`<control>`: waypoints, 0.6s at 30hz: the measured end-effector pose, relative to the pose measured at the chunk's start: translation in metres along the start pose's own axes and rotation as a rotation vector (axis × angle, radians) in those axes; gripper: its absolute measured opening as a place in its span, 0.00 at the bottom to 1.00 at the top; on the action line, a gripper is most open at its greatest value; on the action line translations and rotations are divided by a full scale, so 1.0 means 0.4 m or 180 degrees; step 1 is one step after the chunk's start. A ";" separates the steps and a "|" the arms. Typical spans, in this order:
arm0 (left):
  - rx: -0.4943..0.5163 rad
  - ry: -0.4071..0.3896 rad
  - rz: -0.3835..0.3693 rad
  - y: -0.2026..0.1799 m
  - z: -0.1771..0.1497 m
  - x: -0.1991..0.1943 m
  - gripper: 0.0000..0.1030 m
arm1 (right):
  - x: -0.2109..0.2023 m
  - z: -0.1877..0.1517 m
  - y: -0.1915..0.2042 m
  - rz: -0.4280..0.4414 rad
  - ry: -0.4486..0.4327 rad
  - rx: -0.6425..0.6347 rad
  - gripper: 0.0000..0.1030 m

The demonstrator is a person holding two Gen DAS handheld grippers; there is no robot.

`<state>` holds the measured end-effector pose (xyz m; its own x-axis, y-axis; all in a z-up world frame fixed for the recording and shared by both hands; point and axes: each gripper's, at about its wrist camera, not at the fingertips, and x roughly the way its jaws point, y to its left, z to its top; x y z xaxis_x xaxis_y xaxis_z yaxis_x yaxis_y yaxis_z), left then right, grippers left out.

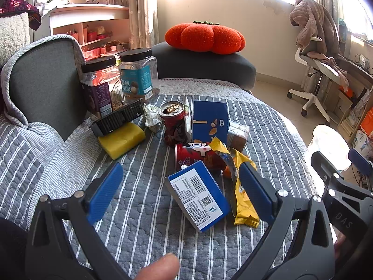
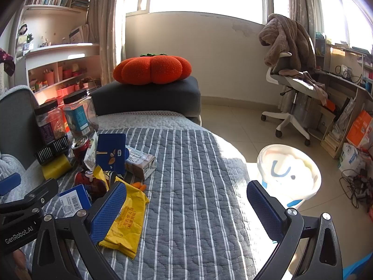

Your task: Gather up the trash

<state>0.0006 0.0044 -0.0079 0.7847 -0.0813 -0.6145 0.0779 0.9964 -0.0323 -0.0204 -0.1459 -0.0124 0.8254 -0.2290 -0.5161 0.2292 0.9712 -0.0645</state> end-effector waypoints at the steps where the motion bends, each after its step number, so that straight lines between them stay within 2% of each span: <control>1: 0.0000 0.0002 0.0001 0.001 -0.001 0.000 0.96 | 0.000 0.000 0.000 0.0002 0.0003 0.0000 1.00; 14: -0.0006 0.0026 0.0023 0.008 -0.008 0.006 0.97 | 0.003 -0.001 -0.003 0.0003 0.0031 0.0006 1.00; 18: -0.0123 0.0142 0.0131 0.028 -0.005 0.026 0.97 | 0.015 -0.004 -0.008 0.0002 0.0122 0.0024 1.00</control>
<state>0.0086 0.0146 -0.0161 0.7586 -0.0401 -0.6504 0.0217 0.9991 -0.0363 -0.0168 -0.1503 -0.0167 0.8052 -0.2256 -0.5484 0.2326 0.9709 -0.0577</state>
